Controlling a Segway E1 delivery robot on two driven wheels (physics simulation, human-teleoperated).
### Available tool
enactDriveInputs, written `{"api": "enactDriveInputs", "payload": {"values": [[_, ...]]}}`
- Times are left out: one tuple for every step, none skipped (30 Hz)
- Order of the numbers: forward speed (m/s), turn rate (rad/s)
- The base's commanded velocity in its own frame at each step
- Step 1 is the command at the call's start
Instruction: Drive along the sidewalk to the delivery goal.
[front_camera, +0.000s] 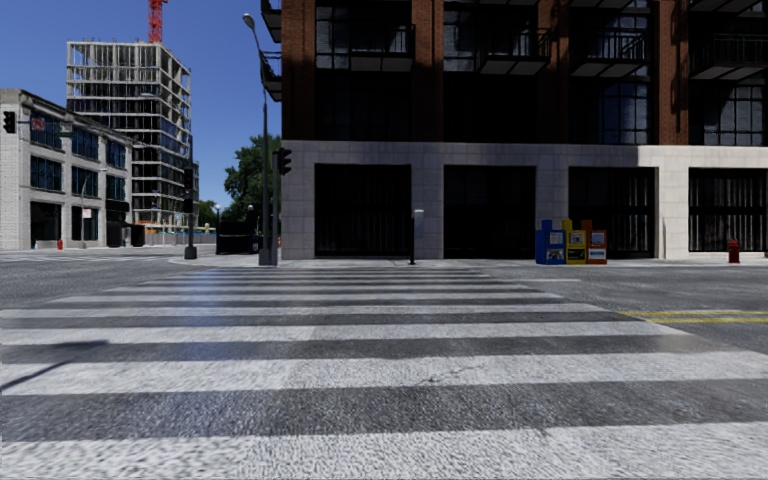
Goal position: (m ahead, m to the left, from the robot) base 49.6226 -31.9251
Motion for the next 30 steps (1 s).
{"api": "enactDriveInputs", "payload": {"values": [[1.62, 0.00], [1.62, 0.00], [1.62, 0.00], [1.62, 0.00], [1.61, 0.00], [1.61, 0.00], [1.61, 0.00], [1.61, 0.00], [1.61, 0.00], [1.61, 0.00], [1.61, 0.00], [1.61, 0.00], [1.61, 0.00], [1.61, 0.00], [1.61, 0.00], [1.61, 0.00], [1.61, 0.00], [1.61, 0.00], [1.61, 0.00], [1.61, 0.00], [1.61, 0.00], [1.61, 0.00], [1.61, 0.00], [1.61, 0.00], [1.61, 0.00], [1.61, 0.00], [1.61, 0.00], [1.61, 0.00], [1.61, 0.00], [1.61, 0.00]]}}
